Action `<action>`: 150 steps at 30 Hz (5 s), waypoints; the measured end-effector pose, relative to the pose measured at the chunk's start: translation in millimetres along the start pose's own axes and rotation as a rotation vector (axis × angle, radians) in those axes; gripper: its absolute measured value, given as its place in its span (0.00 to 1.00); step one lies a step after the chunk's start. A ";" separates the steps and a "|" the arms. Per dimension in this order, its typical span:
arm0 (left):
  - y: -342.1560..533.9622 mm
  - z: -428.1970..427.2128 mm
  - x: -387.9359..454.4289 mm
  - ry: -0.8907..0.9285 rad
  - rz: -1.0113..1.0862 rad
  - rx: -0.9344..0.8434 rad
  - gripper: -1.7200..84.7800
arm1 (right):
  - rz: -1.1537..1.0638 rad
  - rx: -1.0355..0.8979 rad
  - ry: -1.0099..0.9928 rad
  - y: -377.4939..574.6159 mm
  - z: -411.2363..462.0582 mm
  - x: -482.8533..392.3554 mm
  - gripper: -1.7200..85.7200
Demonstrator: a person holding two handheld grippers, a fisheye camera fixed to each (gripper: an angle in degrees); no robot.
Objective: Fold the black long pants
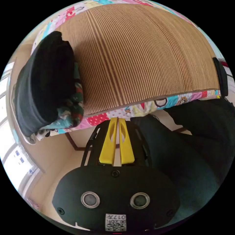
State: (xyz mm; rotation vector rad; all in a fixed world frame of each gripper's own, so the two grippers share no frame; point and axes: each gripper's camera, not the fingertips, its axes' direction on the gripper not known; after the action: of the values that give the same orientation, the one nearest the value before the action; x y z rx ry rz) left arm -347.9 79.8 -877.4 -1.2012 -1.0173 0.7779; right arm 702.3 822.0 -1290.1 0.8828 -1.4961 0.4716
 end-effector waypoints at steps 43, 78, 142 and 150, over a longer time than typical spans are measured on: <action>95.5 -152.4 -236.7 0.875 -0.662 0.774 0.14 | 0.332 0.596 -0.872 -66.2 54.4 244.3 0.02; -44.6 -338.9 178.9 1.163 0.762 0.531 0.09 | -0.905 -0.686 -0.285 105.0 359.7 -122.1 0.28; -245.3 -15.1 18.9 0.647 -0.075 0.001 0.19 | -0.688 -0.370 0.162 -25.4 371.3 -160.9 0.11; -246.5 52.5 39.6 0.335 0.075 -0.219 0.13 | -0.335 -0.282 0.053 14.5 283.7 -25.8 0.06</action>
State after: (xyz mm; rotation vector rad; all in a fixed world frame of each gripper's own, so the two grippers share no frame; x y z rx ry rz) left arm -390.3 82.3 -625.8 -1.5079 -0.7964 0.5072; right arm 504.7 626.0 -1352.6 0.8667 -1.2946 0.0353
